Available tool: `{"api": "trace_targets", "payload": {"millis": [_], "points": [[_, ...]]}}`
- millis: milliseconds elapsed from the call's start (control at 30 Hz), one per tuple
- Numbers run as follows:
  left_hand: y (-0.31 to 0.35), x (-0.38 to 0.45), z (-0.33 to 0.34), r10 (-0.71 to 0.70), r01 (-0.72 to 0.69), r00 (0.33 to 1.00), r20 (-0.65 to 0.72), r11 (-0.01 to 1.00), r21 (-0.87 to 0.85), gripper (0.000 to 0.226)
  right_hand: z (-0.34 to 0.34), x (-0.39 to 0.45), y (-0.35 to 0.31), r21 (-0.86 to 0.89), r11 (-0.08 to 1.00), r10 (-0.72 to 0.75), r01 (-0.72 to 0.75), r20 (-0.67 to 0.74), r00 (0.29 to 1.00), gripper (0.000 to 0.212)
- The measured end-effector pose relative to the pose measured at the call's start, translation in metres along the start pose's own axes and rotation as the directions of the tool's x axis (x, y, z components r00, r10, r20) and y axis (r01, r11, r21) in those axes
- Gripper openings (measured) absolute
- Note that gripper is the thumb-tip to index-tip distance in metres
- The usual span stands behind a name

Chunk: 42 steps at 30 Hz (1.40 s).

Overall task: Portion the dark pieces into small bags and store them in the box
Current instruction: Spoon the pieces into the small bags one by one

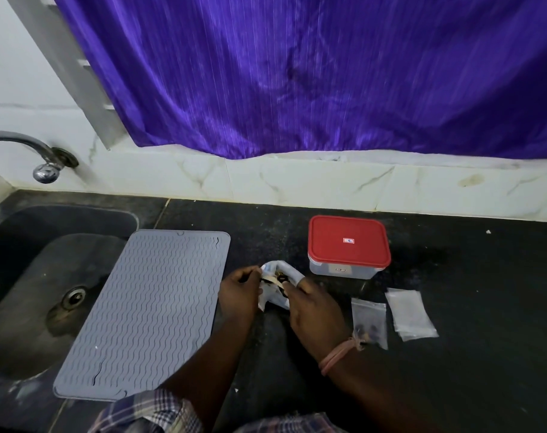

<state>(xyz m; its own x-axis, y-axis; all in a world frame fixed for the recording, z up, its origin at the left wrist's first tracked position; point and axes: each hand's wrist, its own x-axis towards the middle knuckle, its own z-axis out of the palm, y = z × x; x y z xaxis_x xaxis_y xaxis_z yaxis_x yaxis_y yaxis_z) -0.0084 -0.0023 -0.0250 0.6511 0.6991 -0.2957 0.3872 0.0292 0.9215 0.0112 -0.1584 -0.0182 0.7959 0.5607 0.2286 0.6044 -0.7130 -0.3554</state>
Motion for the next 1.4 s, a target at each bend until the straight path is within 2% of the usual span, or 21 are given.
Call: {"api": "trace_targets", "payload": {"millis": [133,233,300,367,433,533,600,667,700,767,867,967,1033,1133,1300,1400], "points": [[0.0,0.004,0.001,-0.021,0.022,1.0,-0.02,1.0,0.018,0.021,-0.008,-0.003,0.002,0.138,0.99,0.06,-0.044,-0.113,0.992,0.029],[-0.003,0.01,0.0,-0.042,0.046,0.998,-0.052,0.996,0.073,0.016,-0.011,-0.004,0.011,0.375,0.917,0.233,-0.136,-0.227,0.946,0.021],[-0.008,0.015,-0.001,-0.05,0.06,0.996,-0.069,0.987,0.151,0.018,-0.012,-0.003,0.02,0.45,0.874,0.34,-0.184,-0.295,0.893,0.017],[-0.01,0.017,-0.004,-0.05,0.078,0.993,-0.105,0.956,0.282,0.02,-0.013,-0.005,0.028,0.419,0.877,0.376,-0.236,-0.289,0.88,0.013],[-0.011,0.018,-0.004,-0.013,0.051,0.994,-0.112,0.938,0.343,0.022,-0.01,-0.008,0.031,0.325,0.91,0.341,-0.257,-0.236,0.91,0.009],[-0.009,0.012,0.0,0.09,-0.088,0.996,0.012,0.919,0.385,0.019,-0.001,-0.01,0.031,0.122,0.976,0.199,-0.182,-0.14,0.97,0.008],[-0.008,0.006,0.005,0.183,-0.22,0.975,0.129,0.888,0.404,0.014,0.004,-0.007,0.029,-0.031,0.994,0.103,-0.105,-0.077,0.992,0.009],[-0.012,0.006,0.011,0.285,-0.338,0.941,0.182,0.825,0.452,0.01,0.008,-0.003,0.026,-0.146,0.988,0.042,-0.046,-0.034,0.999,0.019],[-0.012,0.006,0.013,0.277,-0.344,0.938,0.206,0.807,0.479,0.013,0.01,-0.002,0.024,-0.181,0.983,0.017,-0.021,-0.022,1.0,0.027],[-0.014,0.007,0.017,0.205,-0.305,0.948,0.243,0.798,0.52,0.024,0.014,0.0,0.021,-0.212,0.977,0.016,-0.017,-0.003,1.0,0.034],[-0.019,0.009,0.018,0.139,-0.266,0.954,0.266,0.805,0.53,0.024,0.019,0.002,0.019,-0.217,0.972,0.101,-0.085,0.064,0.993,0.023],[-0.023,0.012,0.019,0.118,-0.248,0.955,0.273,0.82,0.516,0.01,0.015,0.007,0.016,-0.034,0.966,0.258,-0.256,0.073,0.963,0.009],[-0.025,0.015,0.019,0.072,-0.215,0.957,0.281,0.826,0.521,0.015,0.011,0.013,0.017,0.139,0.908,0.392,-0.396,0.051,0.918,0.015],[-0.026,0.018,0.021,0.017,-0.172,0.954,0.301,0.849,0.499,0.017,0.013,0.02,0.026,0.362,0.758,0.561,-0.542,0.061,0.825,0.023],[-0.028,0.021,0.024,-0.015,-0.137,0.953,0.303,0.871,0.472,0.017,0.017,0.013,0.031,0.555,0.467,0.728,-0.688,0.2,0.656,0.025],[-0.026,0.022,0.024,-0.02,-0.129,0.953,0.302,0.877,0.464,0.017,0.019,0.009,0.031,0.611,0.354,0.783,-0.708,0.221,0.581,0.02]]}}
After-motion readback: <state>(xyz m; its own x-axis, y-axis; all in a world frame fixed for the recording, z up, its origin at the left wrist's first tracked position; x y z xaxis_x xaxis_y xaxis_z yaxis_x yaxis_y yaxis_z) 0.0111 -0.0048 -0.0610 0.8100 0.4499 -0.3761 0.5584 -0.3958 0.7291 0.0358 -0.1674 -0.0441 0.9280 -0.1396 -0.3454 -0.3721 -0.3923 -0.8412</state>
